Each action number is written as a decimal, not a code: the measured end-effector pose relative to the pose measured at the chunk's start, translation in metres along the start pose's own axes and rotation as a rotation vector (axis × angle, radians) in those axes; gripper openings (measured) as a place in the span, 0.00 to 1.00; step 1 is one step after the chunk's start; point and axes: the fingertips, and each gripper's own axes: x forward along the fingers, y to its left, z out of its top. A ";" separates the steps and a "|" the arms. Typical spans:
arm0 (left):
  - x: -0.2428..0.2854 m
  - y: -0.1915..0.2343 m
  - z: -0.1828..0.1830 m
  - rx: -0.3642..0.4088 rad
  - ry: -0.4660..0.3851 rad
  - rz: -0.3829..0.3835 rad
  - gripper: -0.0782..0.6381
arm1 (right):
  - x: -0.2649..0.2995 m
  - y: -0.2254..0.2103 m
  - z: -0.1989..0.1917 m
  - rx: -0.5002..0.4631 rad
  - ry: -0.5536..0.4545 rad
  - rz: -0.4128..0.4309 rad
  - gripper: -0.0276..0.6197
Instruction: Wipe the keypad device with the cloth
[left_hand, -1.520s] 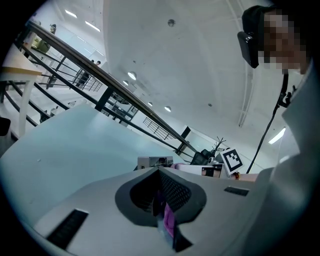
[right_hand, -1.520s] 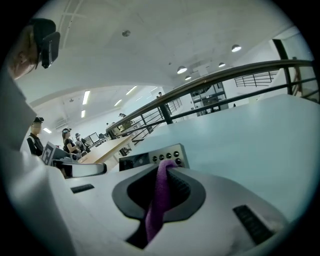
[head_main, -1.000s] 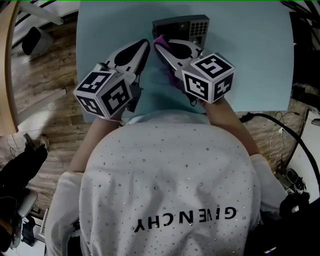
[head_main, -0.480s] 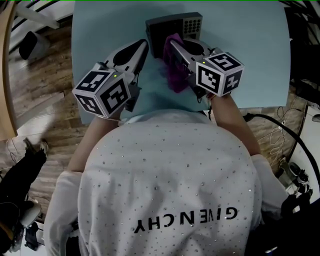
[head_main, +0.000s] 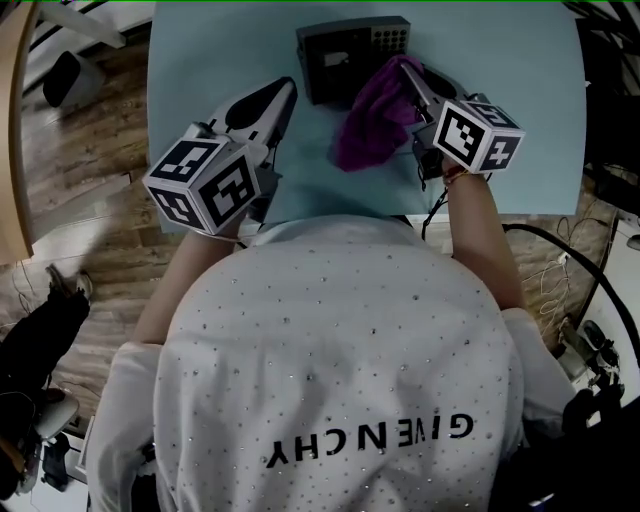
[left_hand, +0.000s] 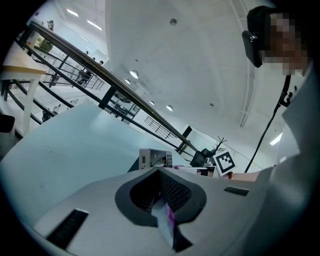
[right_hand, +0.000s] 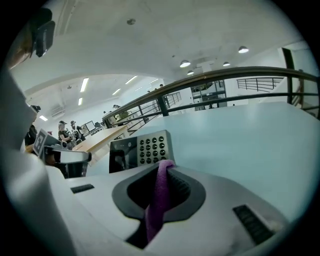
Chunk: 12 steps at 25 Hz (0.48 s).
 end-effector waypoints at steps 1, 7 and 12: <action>-0.003 0.000 0.001 0.000 -0.006 0.004 0.11 | -0.002 -0.005 0.000 0.006 -0.007 -0.012 0.06; -0.019 0.001 0.001 -0.010 -0.031 0.038 0.11 | -0.007 0.000 0.007 0.063 -0.059 -0.053 0.06; -0.023 0.007 -0.002 -0.019 -0.040 0.054 0.11 | 0.012 0.042 -0.001 0.123 -0.067 0.039 0.06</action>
